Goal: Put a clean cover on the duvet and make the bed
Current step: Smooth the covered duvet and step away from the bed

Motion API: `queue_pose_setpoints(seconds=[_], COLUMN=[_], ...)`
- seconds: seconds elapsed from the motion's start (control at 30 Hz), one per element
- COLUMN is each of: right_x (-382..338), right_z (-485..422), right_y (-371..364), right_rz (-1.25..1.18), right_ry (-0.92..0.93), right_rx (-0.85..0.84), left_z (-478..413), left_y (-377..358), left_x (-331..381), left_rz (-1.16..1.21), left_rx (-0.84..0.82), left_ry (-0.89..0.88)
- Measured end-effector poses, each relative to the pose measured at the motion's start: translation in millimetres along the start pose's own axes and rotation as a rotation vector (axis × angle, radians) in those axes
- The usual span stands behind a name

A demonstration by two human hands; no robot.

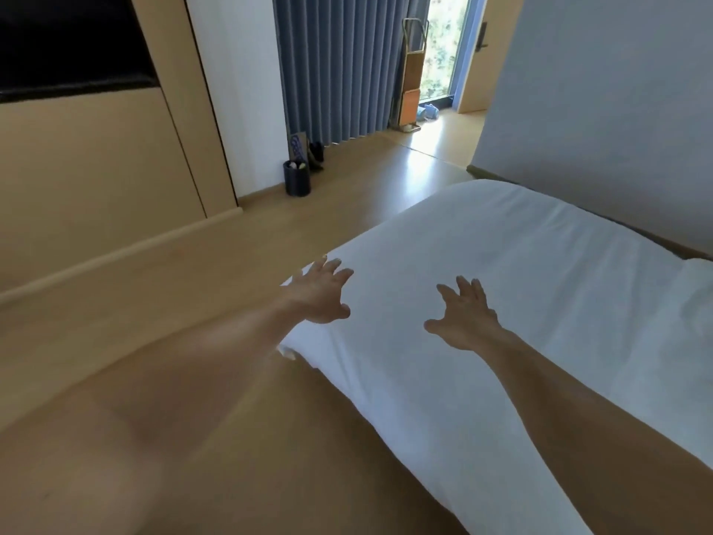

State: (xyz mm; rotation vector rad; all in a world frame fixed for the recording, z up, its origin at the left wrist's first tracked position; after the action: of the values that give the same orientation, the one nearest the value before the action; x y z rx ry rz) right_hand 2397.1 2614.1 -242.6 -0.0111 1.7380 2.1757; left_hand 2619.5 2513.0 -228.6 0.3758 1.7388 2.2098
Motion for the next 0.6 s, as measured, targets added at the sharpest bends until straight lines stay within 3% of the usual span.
queue_pose_setpoints(seconds=[0.17, 0.6], right_x=[-93, -241], right_z=[-88, -358], right_y=[21, 74], right_rz=[0.019, 0.023], right_ry=[0.097, 0.287], right_rx=[0.014, 0.029], left_z=[-56, -256], left_y=[45, 124], left_x=[-85, -223], left_rz=[-0.01, 0.047], left_rx=[0.042, 0.05], left_ry=[0.055, 0.167])
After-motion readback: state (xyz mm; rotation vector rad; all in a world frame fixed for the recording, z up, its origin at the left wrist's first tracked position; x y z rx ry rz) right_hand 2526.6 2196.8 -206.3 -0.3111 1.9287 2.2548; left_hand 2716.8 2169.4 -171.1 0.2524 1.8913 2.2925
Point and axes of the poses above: each hand's wrist, its own z-axis away from the middle knuckle, its own y-axis out of the back of the hand, x = y × z, the point moved 7 cm from there along -z, towards the middle knuckle, and after that the axes turned 8 degrees about y, right-handed, at the moved point
